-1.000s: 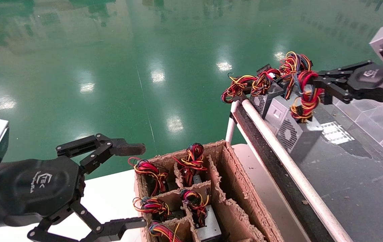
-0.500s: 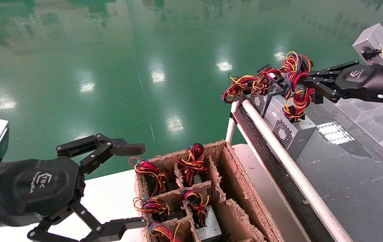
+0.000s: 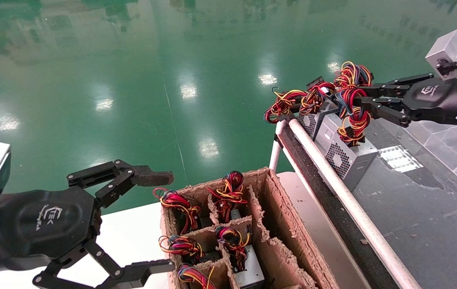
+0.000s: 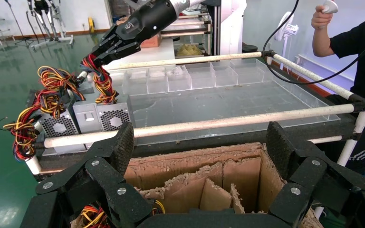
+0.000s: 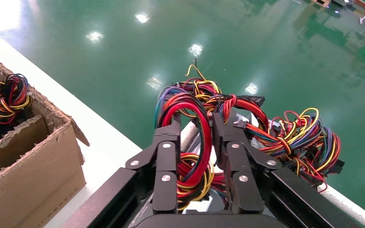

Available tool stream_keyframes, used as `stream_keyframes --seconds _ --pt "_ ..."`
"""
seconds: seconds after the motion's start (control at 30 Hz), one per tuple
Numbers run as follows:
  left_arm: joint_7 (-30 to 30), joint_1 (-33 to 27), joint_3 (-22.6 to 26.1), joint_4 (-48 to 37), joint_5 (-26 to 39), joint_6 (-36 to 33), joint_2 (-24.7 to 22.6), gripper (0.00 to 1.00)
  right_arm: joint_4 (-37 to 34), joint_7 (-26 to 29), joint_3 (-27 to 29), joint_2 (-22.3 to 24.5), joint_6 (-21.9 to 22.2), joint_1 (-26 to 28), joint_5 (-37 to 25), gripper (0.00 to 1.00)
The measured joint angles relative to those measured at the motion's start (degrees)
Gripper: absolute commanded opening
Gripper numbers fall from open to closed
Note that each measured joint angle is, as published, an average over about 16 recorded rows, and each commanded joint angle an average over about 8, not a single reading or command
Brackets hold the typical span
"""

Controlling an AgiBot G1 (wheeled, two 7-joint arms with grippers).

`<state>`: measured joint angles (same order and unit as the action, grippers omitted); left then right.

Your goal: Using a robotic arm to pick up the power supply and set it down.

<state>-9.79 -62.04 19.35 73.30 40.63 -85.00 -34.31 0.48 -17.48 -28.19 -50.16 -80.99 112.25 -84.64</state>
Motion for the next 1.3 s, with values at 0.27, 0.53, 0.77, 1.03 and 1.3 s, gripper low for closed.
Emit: stream_keyframes --seconds 0.27,0.53,0.77,1.03,1.3 --pt "0.0 0.0 0.0 0.0 0.0 0.0 0.0 1.0 0.1 -0.4 -0.3 0.8 -0.4 0.4 -0.5 1.0" --pt "0.0 0.0 0.0 0.0 0.0 0.0 0.0 1.0 -0.4 -1.3 1.4 2.4 -2.3 0.9 2.0 1.0" --pt "-0.1 0.1 -0.2 0.0 0.2 -0.1 -0.1 1.0 -1.0 -2.2 4.9 4.1 -4.9 0.1 7.2 1.0" --pt "-0.3 0.2 -0.7 0.0 0.4 -0.3 -0.3 1.0 2.8 -0.9 7.9 5.6 -6.7 -3.8 13.1 1.0" --pt "-0.4 0.2 -0.8 0.0 0.5 -0.3 -0.3 1.0 11.9 2.8 8.8 7.0 -6.7 -10.1 17.5 1.0"
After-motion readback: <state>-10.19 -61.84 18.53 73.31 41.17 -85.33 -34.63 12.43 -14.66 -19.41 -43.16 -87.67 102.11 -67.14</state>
